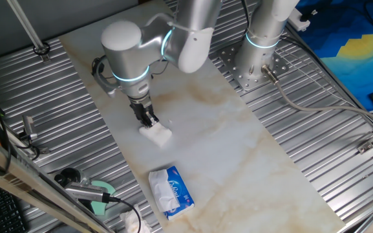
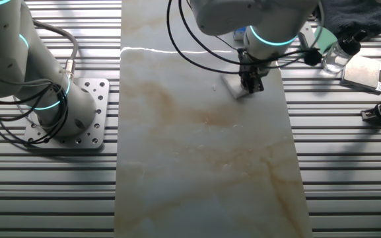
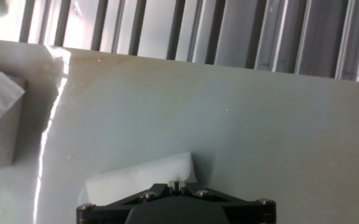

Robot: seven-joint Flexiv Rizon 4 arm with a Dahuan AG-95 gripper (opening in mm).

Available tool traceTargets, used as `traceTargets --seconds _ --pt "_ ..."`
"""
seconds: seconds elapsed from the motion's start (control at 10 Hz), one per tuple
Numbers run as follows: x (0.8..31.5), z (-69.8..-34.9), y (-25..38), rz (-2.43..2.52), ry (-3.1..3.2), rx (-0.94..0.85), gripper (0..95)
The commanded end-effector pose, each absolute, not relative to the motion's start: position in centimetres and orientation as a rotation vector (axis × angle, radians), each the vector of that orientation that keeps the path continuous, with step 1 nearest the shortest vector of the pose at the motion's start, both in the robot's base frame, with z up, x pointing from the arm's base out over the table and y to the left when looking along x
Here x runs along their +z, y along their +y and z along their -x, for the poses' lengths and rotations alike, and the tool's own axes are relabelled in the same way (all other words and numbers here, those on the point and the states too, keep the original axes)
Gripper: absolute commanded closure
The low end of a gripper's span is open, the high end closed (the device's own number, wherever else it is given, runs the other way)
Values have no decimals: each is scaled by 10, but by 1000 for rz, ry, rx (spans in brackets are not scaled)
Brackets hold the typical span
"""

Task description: Clean the tabletop with a sponge

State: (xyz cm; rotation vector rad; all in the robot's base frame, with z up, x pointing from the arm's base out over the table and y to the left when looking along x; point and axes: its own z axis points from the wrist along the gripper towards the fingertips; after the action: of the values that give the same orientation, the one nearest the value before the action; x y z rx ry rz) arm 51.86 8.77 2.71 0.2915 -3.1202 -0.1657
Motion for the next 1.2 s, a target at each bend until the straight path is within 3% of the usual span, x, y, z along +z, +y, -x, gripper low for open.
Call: traceTargets --seconds 0.1,1.2 --pt "28 -516 97 -248 -3112 -156 950" --pt "24 -474 107 -261 -3118 -111 950"
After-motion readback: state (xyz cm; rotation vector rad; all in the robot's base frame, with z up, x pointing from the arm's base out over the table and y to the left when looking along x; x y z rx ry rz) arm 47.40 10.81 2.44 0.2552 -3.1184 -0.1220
